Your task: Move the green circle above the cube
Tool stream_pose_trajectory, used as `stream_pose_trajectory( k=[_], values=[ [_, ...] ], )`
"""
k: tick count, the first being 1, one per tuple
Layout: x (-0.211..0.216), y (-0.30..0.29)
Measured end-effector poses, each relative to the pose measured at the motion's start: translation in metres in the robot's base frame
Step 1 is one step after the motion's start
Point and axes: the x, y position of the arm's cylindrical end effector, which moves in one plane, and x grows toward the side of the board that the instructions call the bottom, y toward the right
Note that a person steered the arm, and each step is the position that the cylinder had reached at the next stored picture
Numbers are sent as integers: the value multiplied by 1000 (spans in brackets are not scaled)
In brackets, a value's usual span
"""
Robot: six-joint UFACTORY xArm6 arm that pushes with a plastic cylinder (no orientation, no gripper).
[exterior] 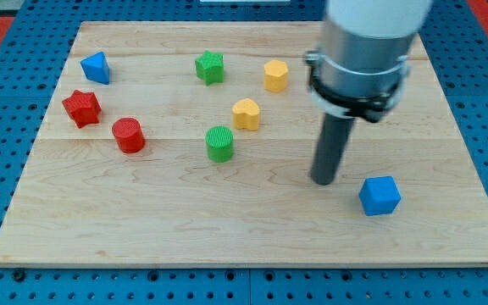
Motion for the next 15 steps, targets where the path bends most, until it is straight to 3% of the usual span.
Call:
stream_pose_trajectory(
  k=[2,4,5,6,7,8,9,10,11,13,14,15],
  values=[
    [12,-38],
    [-4,-176],
    [-52,-169],
    [-70,-79],
    [-56,-18],
    [-44,-63],
    [-16,-27],
    [-26,36],
    [-25,43],
    [-38,-120],
    [-91,-100],
    [-111,-95]
  ],
)
